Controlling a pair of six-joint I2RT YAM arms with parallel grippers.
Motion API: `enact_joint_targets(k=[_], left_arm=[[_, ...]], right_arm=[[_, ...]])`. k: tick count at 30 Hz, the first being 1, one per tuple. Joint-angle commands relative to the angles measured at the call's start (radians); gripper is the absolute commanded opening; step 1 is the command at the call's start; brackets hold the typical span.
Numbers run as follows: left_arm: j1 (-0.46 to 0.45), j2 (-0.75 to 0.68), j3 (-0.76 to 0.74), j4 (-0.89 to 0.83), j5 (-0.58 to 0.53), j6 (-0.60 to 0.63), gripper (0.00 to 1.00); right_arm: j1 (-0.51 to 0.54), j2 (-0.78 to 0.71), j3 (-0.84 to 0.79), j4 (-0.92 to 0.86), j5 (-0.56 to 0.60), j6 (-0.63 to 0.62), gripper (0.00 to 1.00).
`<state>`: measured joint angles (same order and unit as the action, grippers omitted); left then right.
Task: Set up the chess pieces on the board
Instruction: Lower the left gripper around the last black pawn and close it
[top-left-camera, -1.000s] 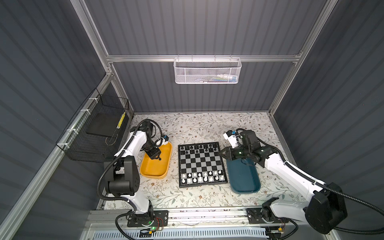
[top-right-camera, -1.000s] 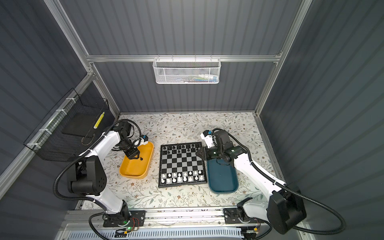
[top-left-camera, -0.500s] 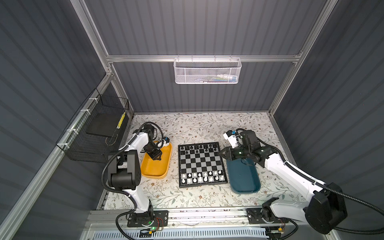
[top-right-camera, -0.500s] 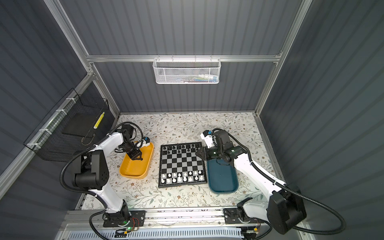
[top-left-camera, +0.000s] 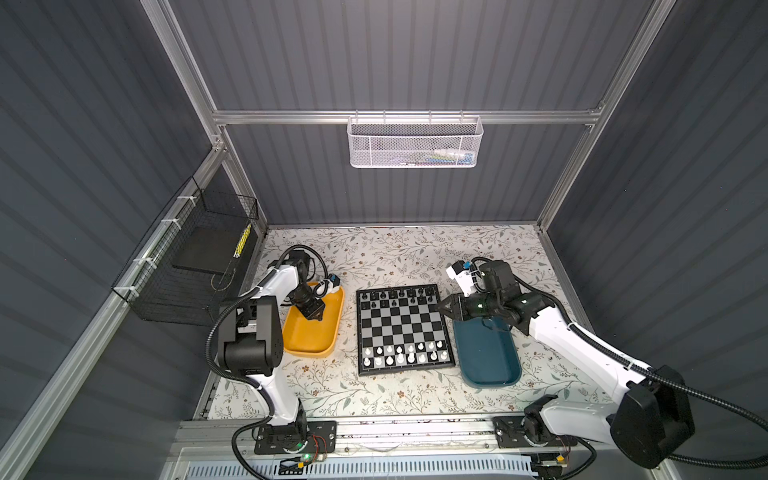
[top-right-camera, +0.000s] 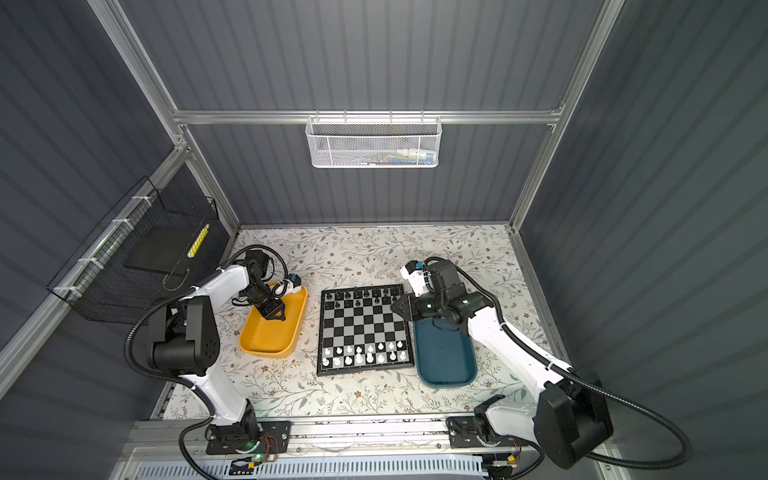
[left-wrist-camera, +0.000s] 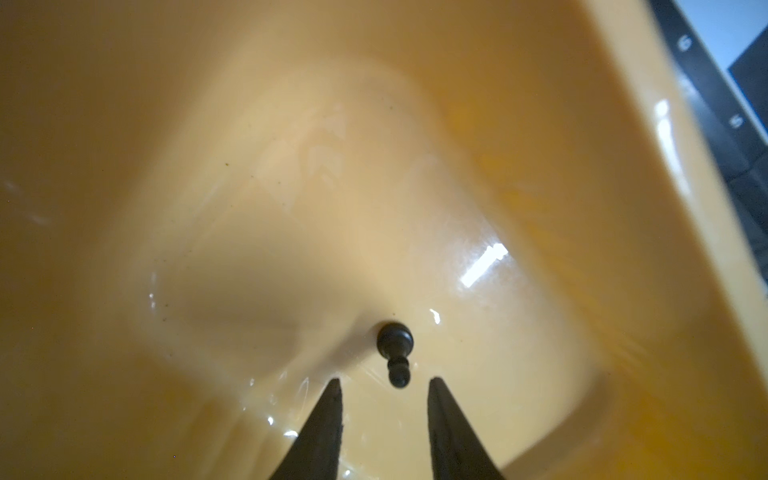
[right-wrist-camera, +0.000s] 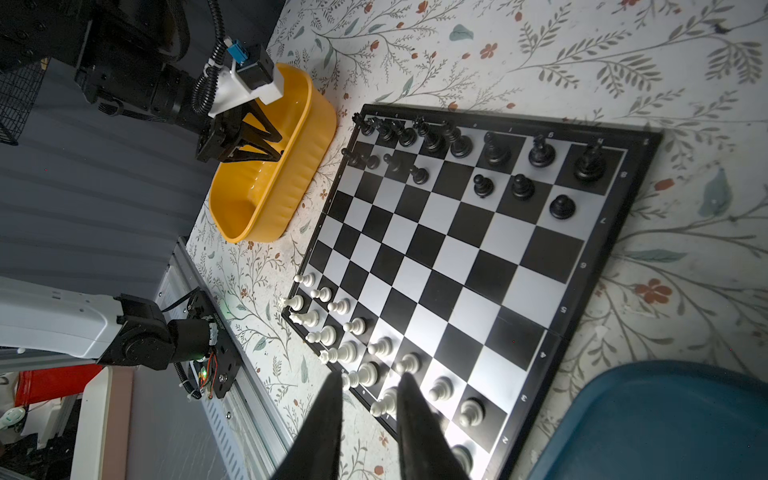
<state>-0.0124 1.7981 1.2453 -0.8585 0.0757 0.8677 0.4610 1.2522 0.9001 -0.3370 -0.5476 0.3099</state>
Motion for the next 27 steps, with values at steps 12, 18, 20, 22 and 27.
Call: enact_joint_targets(k=[12,18,20,22,27], left_arm=[[-0.043,0.007,-0.049,0.035,-0.020,-0.012,0.34],[-0.046,0.009,-0.044,0.033,-0.031,-0.012,0.28],[-0.046,0.007,-0.044,0.033,-0.031,-0.012,0.27],[-0.046,0.004,-0.048,0.035,-0.037,-0.010,0.26],[-0.046,0.003,-0.055,0.038,-0.041,-0.010,0.26]], right_arm=[[0.005,-0.005,0.011,0.005,-0.011,-0.005,0.26],[0.005,-0.010,0.002,0.009,-0.011,-0.002,0.26],[0.006,-0.010,0.001,0.010,-0.011,0.000,0.26],[0.005,-0.012,0.000,0.012,-0.010,0.000,0.26],[0.006,-0.012,-0.001,0.013,-0.012,0.001,0.26]])
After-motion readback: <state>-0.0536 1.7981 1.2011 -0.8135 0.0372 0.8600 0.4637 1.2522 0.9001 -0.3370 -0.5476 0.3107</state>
